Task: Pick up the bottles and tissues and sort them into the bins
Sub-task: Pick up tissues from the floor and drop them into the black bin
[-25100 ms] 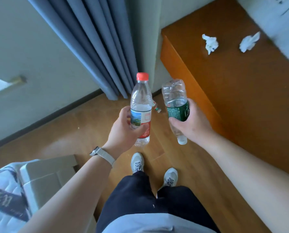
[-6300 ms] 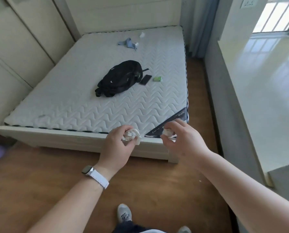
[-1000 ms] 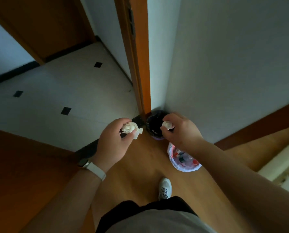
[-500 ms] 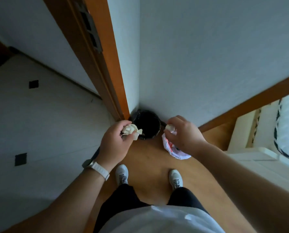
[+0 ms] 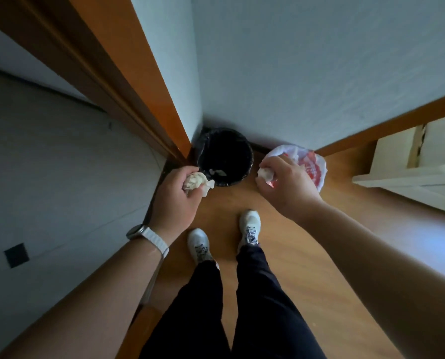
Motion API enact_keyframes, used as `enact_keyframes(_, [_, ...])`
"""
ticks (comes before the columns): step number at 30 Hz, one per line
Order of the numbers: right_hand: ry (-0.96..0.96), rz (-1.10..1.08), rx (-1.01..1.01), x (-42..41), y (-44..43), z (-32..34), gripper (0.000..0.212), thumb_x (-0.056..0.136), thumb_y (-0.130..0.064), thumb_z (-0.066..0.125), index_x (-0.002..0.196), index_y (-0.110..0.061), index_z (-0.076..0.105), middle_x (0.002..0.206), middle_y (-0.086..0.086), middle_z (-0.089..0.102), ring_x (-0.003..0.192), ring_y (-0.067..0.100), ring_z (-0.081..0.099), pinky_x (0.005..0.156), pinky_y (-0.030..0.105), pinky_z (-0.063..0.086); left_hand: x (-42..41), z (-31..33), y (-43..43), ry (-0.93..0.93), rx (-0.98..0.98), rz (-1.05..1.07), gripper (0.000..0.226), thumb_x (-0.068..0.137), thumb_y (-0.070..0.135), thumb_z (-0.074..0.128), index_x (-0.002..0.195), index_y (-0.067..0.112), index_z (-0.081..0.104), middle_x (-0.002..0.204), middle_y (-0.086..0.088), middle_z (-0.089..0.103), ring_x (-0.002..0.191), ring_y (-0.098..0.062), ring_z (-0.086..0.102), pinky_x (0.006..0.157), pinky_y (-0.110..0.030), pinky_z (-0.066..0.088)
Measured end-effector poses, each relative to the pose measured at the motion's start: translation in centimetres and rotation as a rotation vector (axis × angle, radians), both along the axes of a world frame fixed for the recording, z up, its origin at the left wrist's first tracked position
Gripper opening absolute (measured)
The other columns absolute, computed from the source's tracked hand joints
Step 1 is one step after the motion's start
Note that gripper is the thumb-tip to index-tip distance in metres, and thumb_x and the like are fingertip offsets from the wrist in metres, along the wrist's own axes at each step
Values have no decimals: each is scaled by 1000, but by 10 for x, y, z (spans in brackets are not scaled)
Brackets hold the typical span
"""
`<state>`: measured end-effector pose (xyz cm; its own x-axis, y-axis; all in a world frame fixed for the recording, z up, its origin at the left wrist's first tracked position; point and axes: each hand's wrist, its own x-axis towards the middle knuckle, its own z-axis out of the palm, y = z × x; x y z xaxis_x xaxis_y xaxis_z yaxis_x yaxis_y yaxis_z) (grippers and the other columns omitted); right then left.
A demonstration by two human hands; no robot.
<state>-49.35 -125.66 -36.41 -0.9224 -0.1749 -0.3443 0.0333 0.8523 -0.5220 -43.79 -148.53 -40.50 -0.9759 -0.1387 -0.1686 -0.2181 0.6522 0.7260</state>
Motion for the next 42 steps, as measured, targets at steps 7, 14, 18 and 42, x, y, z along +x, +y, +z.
enact_keyframes(7, [-53,-15,34,-42,11,-154,30,88,-24,62,117,-21,60,116,1,58,95,22,57,75,30,44,-51,-140,17,-137,37,-41,32,87,20,70,118,18,63,106,10,62,95,-3,56,75,-3,40])
enact_keyframes(14, [-14,94,63,-83,9,-310,31,85,-19,62,116,-16,60,112,6,60,94,26,58,70,32,44,-108,-286,21,-183,-10,-128,34,88,20,69,121,15,61,110,5,60,96,-3,52,75,-1,36])
enact_keyframes(18, [-6,178,67,-105,2,-386,32,86,-20,62,117,-16,59,113,5,59,94,25,58,71,31,45,-135,-359,23,-235,-52,-141,32,90,22,66,121,17,60,111,4,62,98,-10,57,79,-20,44])
enact_keyframes(42, [87,311,254,-112,16,-343,41,86,-38,56,120,-16,60,120,5,58,109,34,54,87,46,46,-140,-308,20,-76,-308,-483,46,92,24,60,135,9,54,135,-11,55,126,-30,49,101,-42,44])
